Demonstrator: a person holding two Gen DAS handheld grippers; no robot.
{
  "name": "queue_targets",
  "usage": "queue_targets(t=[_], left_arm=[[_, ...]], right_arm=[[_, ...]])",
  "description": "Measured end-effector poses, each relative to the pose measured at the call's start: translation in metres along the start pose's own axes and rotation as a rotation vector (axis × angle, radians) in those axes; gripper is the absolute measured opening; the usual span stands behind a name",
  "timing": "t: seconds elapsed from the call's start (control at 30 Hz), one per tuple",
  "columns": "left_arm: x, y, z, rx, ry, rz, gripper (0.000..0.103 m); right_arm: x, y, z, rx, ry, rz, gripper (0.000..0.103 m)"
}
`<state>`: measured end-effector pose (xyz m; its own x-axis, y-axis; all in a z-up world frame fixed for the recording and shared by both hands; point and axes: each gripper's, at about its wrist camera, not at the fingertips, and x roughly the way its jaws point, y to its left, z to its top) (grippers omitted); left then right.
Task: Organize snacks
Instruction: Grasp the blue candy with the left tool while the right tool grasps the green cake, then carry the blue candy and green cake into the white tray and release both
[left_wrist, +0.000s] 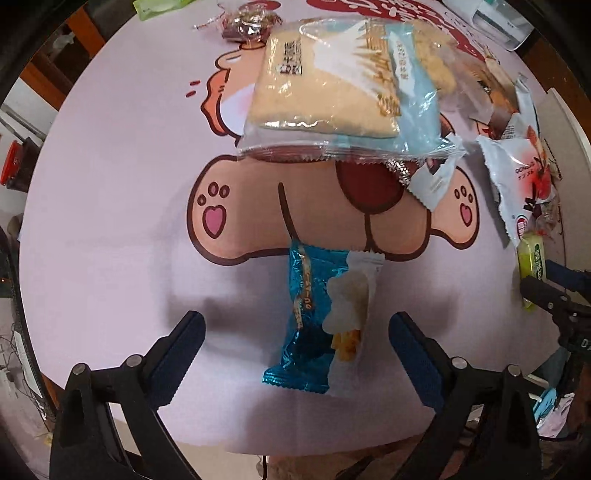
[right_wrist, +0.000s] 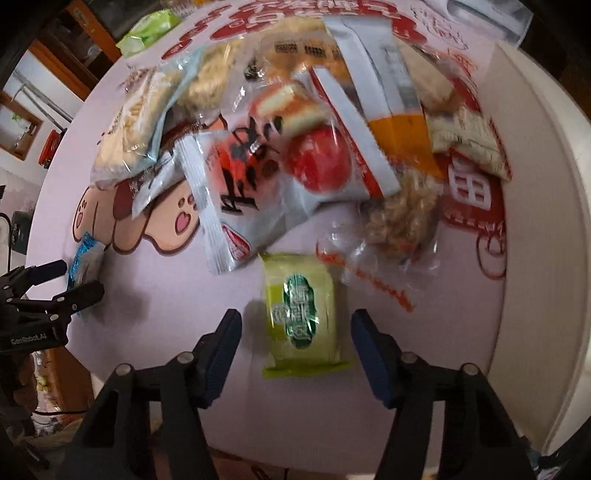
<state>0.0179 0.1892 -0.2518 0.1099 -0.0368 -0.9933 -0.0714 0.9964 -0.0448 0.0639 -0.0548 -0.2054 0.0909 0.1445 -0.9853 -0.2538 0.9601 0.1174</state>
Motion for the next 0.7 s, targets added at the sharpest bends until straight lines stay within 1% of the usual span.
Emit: queue_targets(t=[0.07, 0.1, 0.13, 0.17, 0.2, 0.23, 0.27, 0.3, 0.33, 0.37, 0.43, 0.53, 0.63, 0.7], left_arm=[[0.006, 0.002, -0.002, -0.006, 0.004, -0.002, 0.095], [0.007, 0.002, -0.004, -0.001, -0.005, 0.004, 0.093], [0.009, 0.002, -0.005, 0.004, -0.007, 0.010, 0.092], [0.009, 0.001, -0.007, 0.009, -0.014, 0.026, 0.086], [0.009, 0.000, -0.009, 0.015, -0.023, 0.033, 0.079], [0.007, 0.001, -0.007, 0.023, -0.027, 0.033, 0.075], [0.000, 0.000, 0.000, 0.029, -0.027, 0.032, 0.063], [-0.002, -0.002, -0.001, 0.040, -0.036, 0.031, 0.048], [-0.004, -0.003, -0.001, 0.048, -0.039, 0.029, 0.040], [-0.006, -0.006, -0.001, 0.051, -0.034, 0.028, 0.036], [-0.012, -0.009, 0.005, 0.050, -0.028, 0.028, 0.031], [-0.015, -0.011, 0.003, 0.049, -0.032, 0.026, 0.029], [-0.031, -0.013, 0.011, 0.051, -0.055, 0.021, 0.029], [-0.045, -0.015, 0.014, 0.059, -0.085, 0.016, 0.029]], right_arm=[[0.001, 0.004, 0.000, -0.017, -0.007, -0.026, 0.059], [0.001, 0.006, -0.001, -0.029, -0.009, -0.045, 0.055], [0.002, 0.008, -0.002, -0.049, -0.015, -0.071, 0.048], [0.002, 0.011, -0.003, -0.059, -0.019, -0.078, 0.044], [0.001, 0.011, -0.003, -0.062, -0.020, -0.074, 0.038], [0.002, 0.011, -0.004, -0.063, -0.015, -0.072, 0.038], [0.002, 0.011, -0.005, -0.063, -0.013, -0.074, 0.038], [0.003, 0.011, -0.006, -0.061, -0.012, -0.074, 0.038], [0.003, 0.010, -0.007, -0.058, -0.009, -0.072, 0.038], [0.003, 0.009, -0.009, -0.054, -0.002, -0.067, 0.037], [0.003, 0.010, -0.009, -0.048, 0.010, -0.054, 0.037], [-0.005, 0.014, -0.012, -0.048, 0.000, -0.047, 0.037], [-0.028, 0.020, -0.018, -0.046, -0.022, -0.038, 0.037], [-0.046, 0.017, -0.022, -0.048, -0.047, -0.039, 0.037]])
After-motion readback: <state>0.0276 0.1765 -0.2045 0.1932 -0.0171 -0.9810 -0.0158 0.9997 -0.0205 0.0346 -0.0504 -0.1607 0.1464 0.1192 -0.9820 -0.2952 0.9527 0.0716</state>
